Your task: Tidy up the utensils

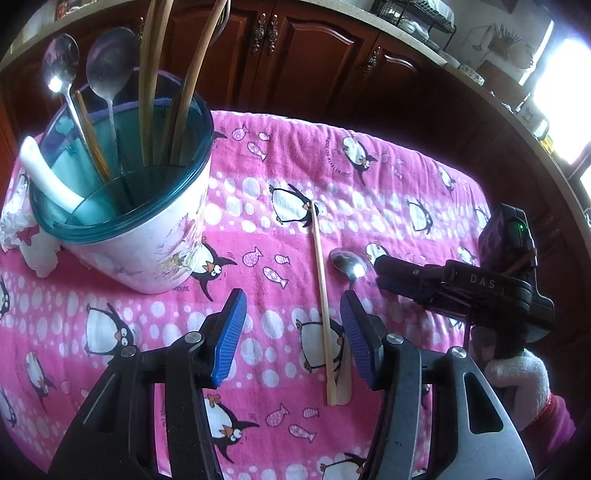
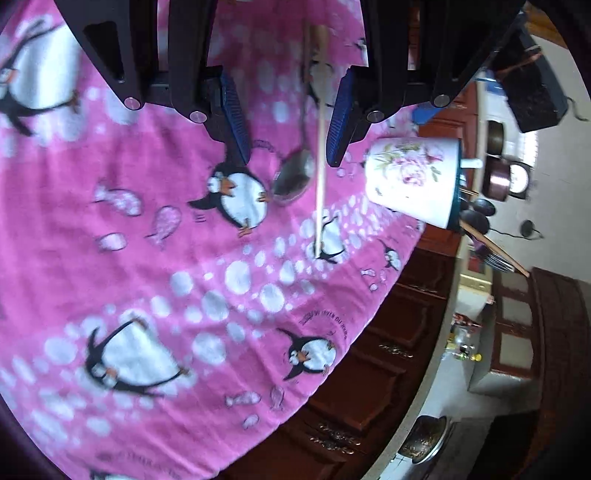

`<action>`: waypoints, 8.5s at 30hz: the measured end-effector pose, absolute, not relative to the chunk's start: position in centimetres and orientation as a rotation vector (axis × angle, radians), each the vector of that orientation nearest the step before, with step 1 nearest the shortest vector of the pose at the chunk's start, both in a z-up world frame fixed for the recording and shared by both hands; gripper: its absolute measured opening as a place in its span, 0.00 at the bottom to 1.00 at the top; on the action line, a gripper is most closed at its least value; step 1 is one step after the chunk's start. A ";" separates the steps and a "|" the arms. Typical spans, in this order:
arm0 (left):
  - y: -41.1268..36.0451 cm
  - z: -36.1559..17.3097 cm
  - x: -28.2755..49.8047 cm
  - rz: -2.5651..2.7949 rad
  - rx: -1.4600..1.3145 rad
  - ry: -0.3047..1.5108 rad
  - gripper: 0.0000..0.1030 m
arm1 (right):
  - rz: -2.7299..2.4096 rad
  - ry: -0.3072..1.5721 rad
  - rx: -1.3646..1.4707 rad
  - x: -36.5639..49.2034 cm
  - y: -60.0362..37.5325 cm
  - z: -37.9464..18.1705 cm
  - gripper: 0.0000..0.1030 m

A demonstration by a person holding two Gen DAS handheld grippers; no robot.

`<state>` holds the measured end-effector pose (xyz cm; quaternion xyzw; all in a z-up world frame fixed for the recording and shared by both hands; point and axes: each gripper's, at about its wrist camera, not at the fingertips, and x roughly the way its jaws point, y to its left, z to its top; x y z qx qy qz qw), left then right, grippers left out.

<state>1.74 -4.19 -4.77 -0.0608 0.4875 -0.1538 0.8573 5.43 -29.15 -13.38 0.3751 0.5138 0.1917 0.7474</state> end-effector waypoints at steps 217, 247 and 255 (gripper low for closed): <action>7.9 8.6 -5.1 0.109 -0.074 0.647 0.48 | 0.456 0.742 0.103 1.1 -9.3 6.8 0.58; 8.1 9.9 -5.6 0.152 -0.065 0.621 0.47 | 0.422 0.719 0.071 0.7 -9.0 8.0 0.62; 8.2 9.5 -5.1 0.158 -0.067 0.628 0.48 | 0.424 0.726 0.073 0.8 -8.8 7.5 0.62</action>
